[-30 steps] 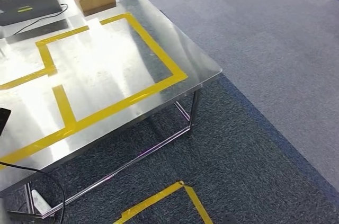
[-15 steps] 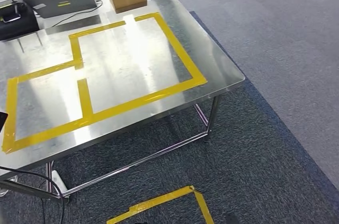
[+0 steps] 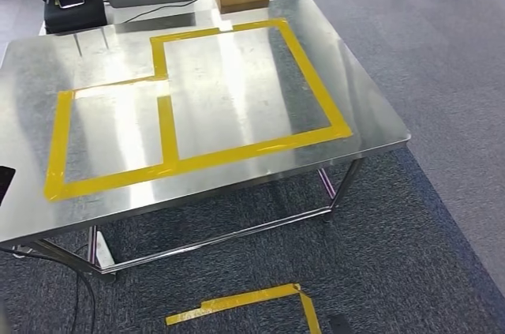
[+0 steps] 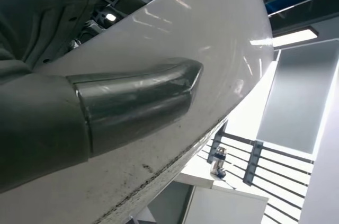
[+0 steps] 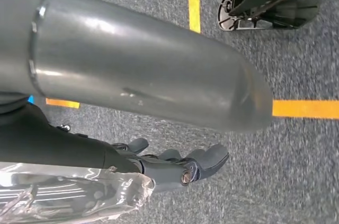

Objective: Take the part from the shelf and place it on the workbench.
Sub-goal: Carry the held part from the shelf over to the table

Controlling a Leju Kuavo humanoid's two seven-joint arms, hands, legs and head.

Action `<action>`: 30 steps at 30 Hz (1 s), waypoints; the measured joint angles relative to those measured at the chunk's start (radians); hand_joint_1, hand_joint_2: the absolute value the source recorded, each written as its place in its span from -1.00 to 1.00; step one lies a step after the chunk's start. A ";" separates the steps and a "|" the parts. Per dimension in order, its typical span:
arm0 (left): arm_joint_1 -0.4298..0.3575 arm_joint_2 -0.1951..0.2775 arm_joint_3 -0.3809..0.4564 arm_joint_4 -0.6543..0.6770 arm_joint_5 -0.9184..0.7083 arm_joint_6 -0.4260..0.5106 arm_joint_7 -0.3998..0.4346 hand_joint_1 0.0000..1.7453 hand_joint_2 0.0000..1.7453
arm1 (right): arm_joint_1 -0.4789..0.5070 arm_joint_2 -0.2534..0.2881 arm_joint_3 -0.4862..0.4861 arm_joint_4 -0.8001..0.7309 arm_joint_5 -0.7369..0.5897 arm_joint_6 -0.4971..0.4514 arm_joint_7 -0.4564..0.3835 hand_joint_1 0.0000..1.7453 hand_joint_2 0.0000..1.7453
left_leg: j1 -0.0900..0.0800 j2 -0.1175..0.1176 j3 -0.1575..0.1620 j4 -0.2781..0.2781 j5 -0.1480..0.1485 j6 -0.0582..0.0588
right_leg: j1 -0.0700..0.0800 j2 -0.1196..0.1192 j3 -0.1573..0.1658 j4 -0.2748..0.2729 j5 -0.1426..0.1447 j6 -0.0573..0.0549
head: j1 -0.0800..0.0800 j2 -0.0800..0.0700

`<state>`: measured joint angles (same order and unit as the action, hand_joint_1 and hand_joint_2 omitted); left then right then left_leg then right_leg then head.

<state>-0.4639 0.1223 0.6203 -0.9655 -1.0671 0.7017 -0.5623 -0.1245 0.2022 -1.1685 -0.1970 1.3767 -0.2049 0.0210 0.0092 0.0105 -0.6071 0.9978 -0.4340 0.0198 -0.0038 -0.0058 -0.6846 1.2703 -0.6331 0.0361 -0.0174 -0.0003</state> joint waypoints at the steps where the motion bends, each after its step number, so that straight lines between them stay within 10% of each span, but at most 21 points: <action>1: 0.001 -0.002 -0.001 0.000 0.000 0.000 0.000 1.00 1.00 | 0.002 0.000 0.000 0.000 -0.001 0.000 0.000 -1.00 -1.00 | 0.000 -0.005 0.001 0.000 -0.001 0.000 | 0.000 0.002 -0.017 0.021 0.006 0.001 | 0.000 0.000; 6: 0.001 -0.003 -0.004 0.000 0.001 0.000 0.000 1.00 1.00 | 0.003 0.000 0.000 0.000 0.005 0.000 0.001 -1.00 -1.00 | -0.003 -0.023 0.008 0.005 -0.008 -0.013 | -0.001 0.007 0.090 -0.235 0.151 -0.011 | 0.000 0.000; 14: -0.005 0.013 -0.008 -0.004 -0.001 0.000 0.007 1.00 1.00 | 0.001 0.003 0.002 0.000 0.030 -0.024 0.013 -1.00 -1.00 | -0.007 -0.025 0.041 -0.053 0.014 0.011 | -0.007 0.011 0.118 -0.285 0.158 -0.005 | -0.003 0.000; 17: -0.013 0.012 -0.013 -0.006 -0.001 0.000 0.008 1.00 1.00 | 0.002 0.003 0.004 0.000 0.035 -0.027 0.014 -1.00 -1.00 | 0.007 -0.031 0.077 -0.113 0.041 0.016 | -0.010 0.012 0.071 -0.176 0.092 0.004 | 0.003 0.000; 20: -0.004 0.005 -0.014 -0.004 -0.001 0.000 0.009 1.00 1.00 | 0.003 0.002 0.004 0.000 0.034 -0.027 0.014 -1.00 -1.00 | 0.025 -0.051 0.071 -0.109 0.041 -0.007 | -0.026 0.012 0.007 -0.051 0.050 0.028 | 0.004 0.000; 24: 0.000 0.002 -0.015 -0.003 -0.001 0.000 0.010 1.00 1.00 | 0.004 0.002 0.004 0.001 0.034 -0.027 0.013 -1.00 -1.00 | 0.058 -0.090 0.037 -0.044 0.012 -0.067 | -0.061 0.059 0.100 -0.226 0.133 0.072 | 0.011 0.000; 28: 0.002 0.006 -0.015 -0.003 -0.003 0.000 0.012 1.00 1.00 | 0.005 0.002 0.004 0.003 0.027 -0.026 0.011 -1.00 -1.00 | 0.062 -0.106 0.004 0.001 0.000 -0.092 | -0.062 0.064 0.101 -0.214 0.116 0.023 | 0.010 0.000; 30: 0.001 0.007 -0.016 -0.003 -0.004 0.000 0.014 1.00 1.00 | 0.004 0.002 0.004 0.003 0.023 -0.022 0.009 -1.00 -1.00 | 0.060 -0.071 -0.012 0.034 -0.017 -0.088 | -0.055 0.051 0.100 -0.209 0.115 0.007 | 0.002 0.000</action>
<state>-0.4629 0.1291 0.6038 -0.9684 -1.0711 0.7015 -0.5484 -0.1202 0.2037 -1.1646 -0.1943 1.3993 -0.2273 0.0303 0.0696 -0.0608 -0.6192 1.0320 -0.4507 -0.0687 -0.0592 0.0450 -0.5842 1.0612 -0.5177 0.0433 -0.0157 0.0000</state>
